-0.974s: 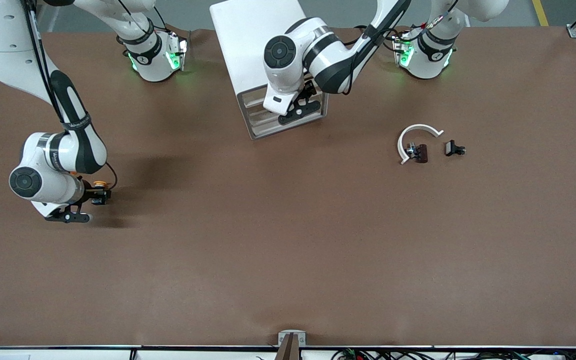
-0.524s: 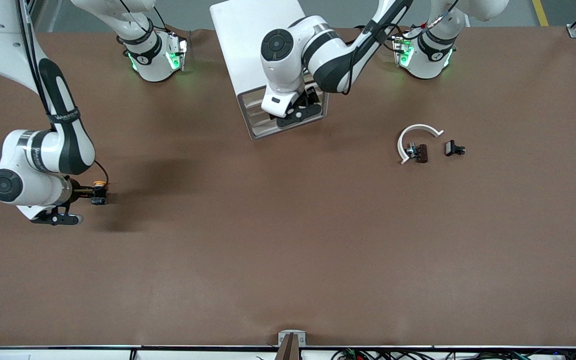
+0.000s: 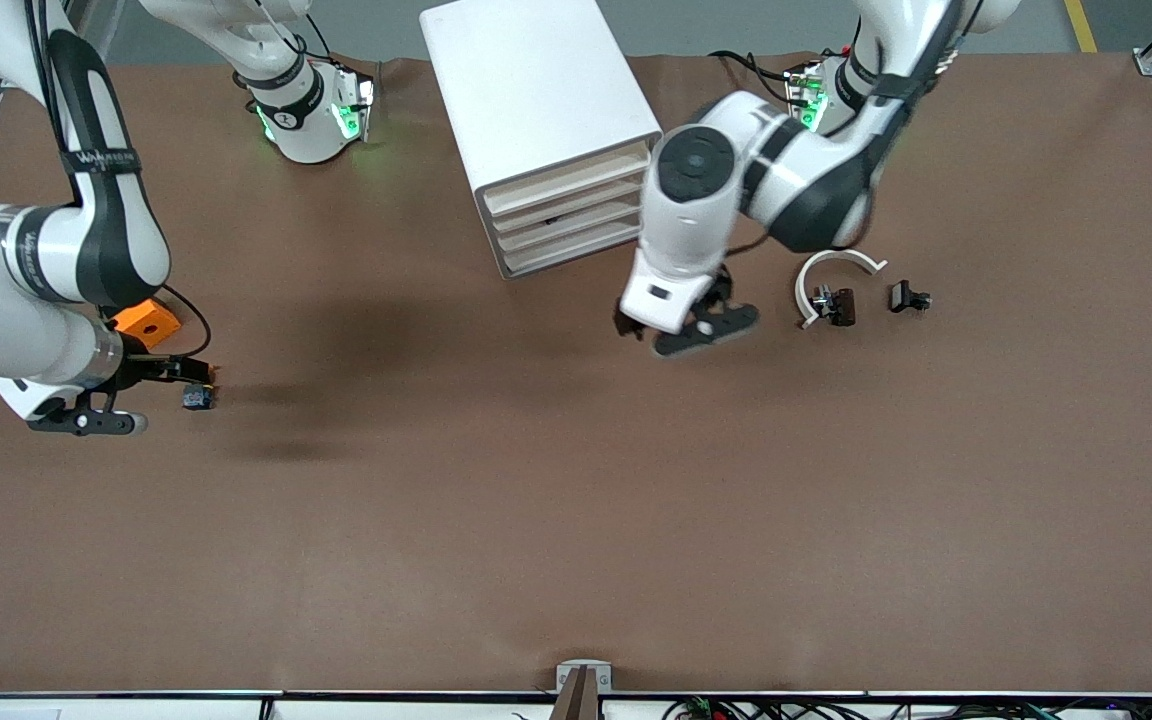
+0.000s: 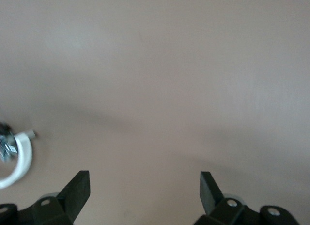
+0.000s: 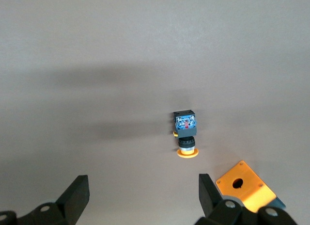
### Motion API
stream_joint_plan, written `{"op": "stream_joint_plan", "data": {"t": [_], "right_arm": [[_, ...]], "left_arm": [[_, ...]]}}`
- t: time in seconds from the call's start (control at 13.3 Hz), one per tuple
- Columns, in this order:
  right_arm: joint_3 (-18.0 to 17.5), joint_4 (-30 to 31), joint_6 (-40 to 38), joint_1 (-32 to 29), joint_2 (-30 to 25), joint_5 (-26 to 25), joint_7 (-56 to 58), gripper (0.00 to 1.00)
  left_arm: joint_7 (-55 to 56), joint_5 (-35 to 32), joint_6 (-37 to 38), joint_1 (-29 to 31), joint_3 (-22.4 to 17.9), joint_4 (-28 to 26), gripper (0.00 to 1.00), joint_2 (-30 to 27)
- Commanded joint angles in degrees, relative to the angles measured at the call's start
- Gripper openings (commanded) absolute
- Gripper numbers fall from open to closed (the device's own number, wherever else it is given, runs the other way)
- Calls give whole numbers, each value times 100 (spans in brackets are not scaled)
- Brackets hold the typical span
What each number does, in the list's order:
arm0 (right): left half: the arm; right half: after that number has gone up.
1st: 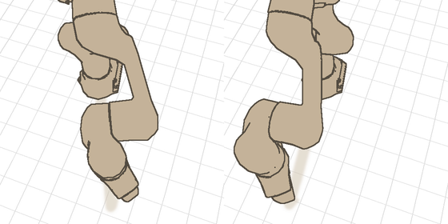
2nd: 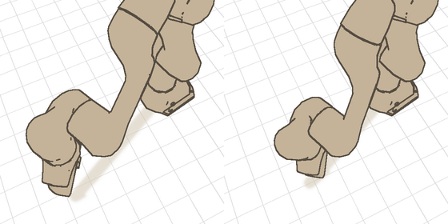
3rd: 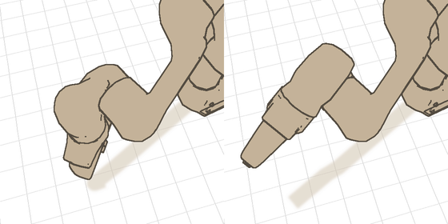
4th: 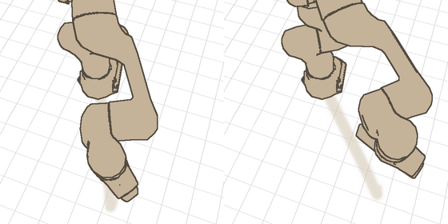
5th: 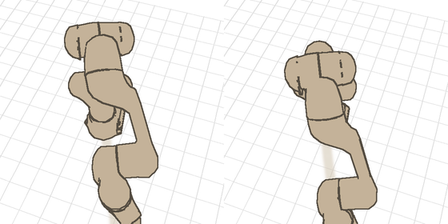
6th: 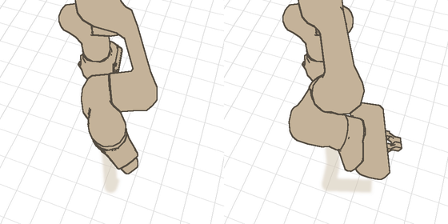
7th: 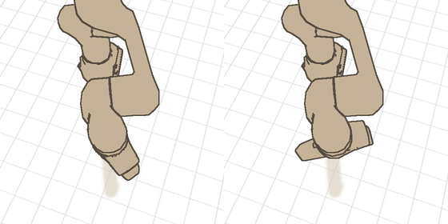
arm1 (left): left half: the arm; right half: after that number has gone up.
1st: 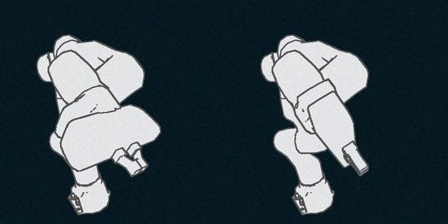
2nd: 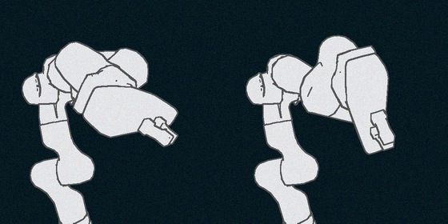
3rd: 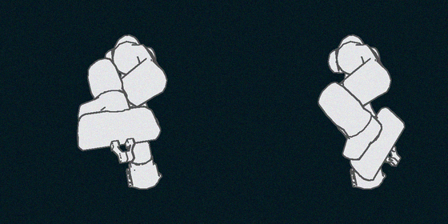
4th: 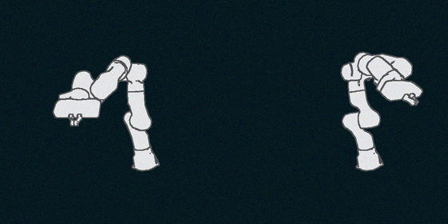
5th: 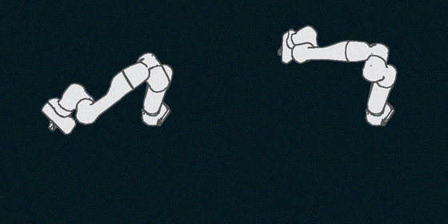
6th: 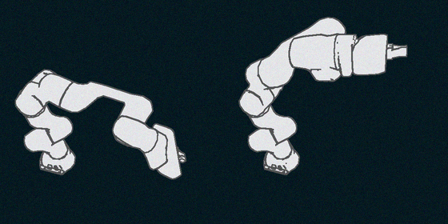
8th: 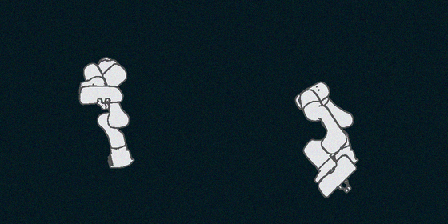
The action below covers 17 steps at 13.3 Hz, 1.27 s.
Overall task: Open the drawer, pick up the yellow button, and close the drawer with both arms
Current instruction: 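Set the button beside the orange box while the left gripper withdraws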
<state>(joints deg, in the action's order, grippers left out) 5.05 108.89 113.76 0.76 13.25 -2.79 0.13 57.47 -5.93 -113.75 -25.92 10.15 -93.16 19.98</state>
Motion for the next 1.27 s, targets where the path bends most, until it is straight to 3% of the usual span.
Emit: {"op": "stream_joint_plan", "data": {"t": [0.0, 0.37, 0.67, 1.2], "right_arm": [[-4, 115, -362, 21, -603, 339, -92, 100], [5, -481, -1232, 21, -1087, 482, -84, 100], [31, -913, -1637, 12, -1394, 420, -75, 100], [5, -1852, -2419, 73, -1563, 244, -75, 100]], "left_arm": [[-244, -92, 81, 612, 66, 44, 100, -284], [-1262, -92, 230, 1589, 57, 87, 100, -679], [-2316, -92, 1204, 2116, 57, 482, 100, -960], [-4101, 74, 2068, 2942, 92, 387, 100, -1909]]}}
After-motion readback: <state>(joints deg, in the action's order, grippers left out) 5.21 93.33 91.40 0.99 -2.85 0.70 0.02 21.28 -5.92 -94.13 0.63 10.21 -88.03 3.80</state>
